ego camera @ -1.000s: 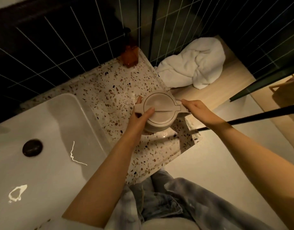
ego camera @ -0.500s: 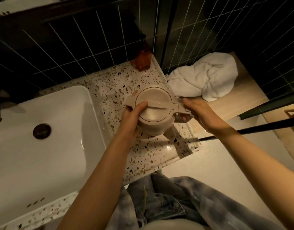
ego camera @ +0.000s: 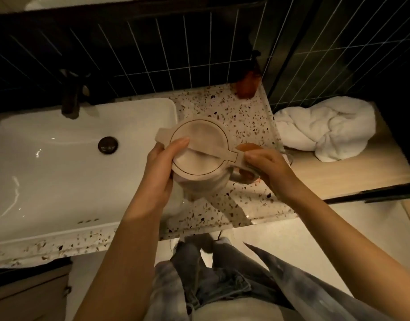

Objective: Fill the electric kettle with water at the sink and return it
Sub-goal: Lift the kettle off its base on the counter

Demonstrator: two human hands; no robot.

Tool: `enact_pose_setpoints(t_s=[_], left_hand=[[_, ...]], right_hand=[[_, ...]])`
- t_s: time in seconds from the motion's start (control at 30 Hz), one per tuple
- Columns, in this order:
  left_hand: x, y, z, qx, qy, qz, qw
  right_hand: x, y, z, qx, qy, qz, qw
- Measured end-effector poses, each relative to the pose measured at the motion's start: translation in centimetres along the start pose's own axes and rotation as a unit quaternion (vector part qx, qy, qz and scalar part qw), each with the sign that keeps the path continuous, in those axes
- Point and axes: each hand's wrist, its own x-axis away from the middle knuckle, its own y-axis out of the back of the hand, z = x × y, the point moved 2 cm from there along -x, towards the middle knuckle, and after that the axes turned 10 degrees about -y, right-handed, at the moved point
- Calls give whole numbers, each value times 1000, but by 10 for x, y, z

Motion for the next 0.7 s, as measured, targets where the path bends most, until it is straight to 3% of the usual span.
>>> enact_pose_setpoints(t_s=[0.33, 0.7], left_hand=[[14, 82, -7, -10, 62, 9, 998], [4, 95, -7, -40, 71, 65, 995]], right_hand=[[15, -88, -27, -40, -6, -72, 997], [29, -118, -51, -99, -6, -146, 984]])
